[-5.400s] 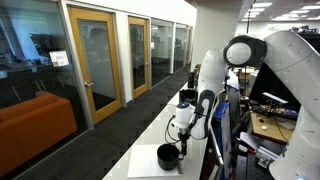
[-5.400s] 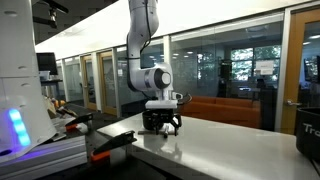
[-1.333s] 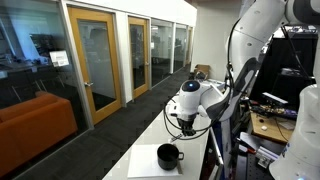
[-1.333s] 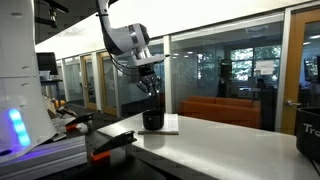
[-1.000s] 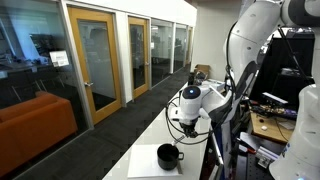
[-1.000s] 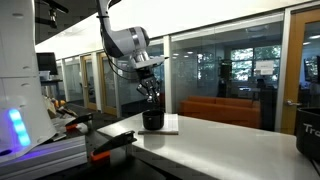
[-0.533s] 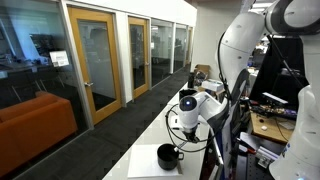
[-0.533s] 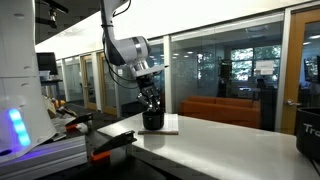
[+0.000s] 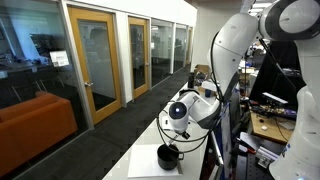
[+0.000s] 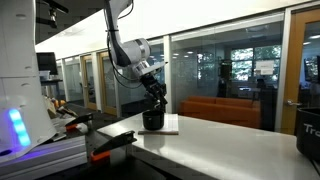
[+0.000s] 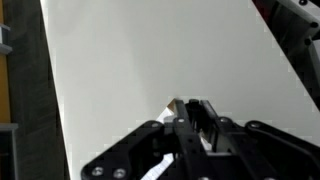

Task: Pick up the marker and put it in the cup

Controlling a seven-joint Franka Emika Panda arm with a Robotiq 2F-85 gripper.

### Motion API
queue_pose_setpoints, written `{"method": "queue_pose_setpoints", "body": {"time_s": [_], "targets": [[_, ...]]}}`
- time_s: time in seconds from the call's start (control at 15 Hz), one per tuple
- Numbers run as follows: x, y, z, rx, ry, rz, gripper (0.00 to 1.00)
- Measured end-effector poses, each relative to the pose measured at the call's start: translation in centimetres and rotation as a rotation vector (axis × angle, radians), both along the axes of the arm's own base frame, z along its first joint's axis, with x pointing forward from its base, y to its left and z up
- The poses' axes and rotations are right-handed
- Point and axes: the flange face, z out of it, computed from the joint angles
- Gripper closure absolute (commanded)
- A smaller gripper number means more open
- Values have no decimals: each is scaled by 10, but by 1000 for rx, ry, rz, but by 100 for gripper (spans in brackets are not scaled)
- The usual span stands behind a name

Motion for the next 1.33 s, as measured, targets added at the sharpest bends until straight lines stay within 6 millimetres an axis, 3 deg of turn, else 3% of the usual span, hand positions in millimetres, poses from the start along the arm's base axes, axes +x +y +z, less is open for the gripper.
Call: {"method": "queue_pose_setpoints", "body": {"time_s": [0.67,1.33], "targets": [[-12,9,-22,-181,-47,109,95],[-23,30,-31,-169,-40,157,95]]}}
